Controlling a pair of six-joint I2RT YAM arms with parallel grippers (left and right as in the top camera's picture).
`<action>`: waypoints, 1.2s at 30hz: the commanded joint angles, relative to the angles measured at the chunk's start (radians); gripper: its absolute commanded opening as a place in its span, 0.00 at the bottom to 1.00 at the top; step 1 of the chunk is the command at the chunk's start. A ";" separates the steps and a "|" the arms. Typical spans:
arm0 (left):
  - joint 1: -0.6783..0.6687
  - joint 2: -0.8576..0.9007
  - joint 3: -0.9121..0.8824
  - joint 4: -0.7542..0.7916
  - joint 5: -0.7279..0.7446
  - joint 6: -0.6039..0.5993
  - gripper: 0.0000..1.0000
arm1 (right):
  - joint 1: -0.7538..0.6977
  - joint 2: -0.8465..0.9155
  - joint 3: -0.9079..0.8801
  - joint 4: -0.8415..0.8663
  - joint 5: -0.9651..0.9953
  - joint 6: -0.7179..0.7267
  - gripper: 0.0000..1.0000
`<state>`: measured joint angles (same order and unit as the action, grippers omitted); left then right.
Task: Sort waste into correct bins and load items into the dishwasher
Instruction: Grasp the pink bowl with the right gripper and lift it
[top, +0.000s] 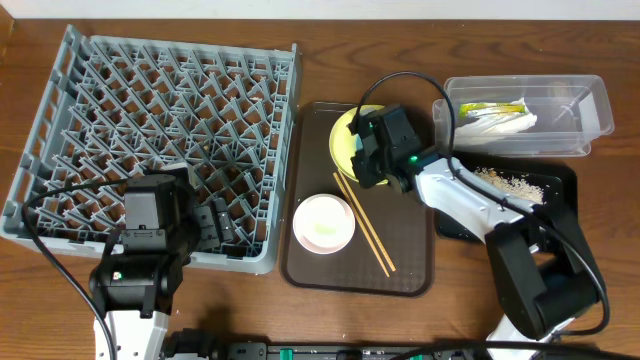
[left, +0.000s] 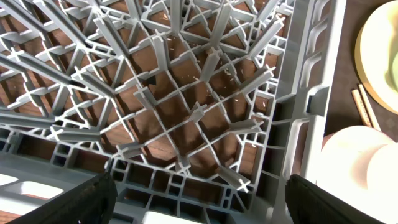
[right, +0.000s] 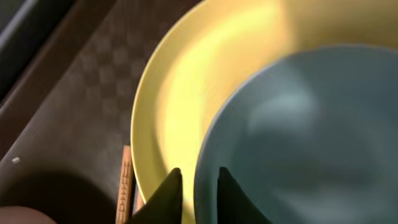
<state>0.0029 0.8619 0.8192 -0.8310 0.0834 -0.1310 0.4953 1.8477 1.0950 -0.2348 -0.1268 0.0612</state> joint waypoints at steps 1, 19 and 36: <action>0.001 0.000 0.005 -0.002 0.009 -0.002 0.89 | 0.014 -0.021 0.064 -0.054 -0.034 -0.006 0.41; 0.001 0.000 0.005 -0.002 0.009 -0.002 0.90 | 0.114 -0.058 0.232 -0.639 -0.281 -0.006 0.65; 0.001 0.000 0.005 -0.002 0.010 -0.002 0.89 | 0.166 -0.058 0.090 -0.441 -0.147 0.178 0.01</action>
<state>0.0029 0.8619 0.8192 -0.8310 0.0837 -0.1310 0.6579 1.7924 1.1839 -0.6846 -0.2825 0.1867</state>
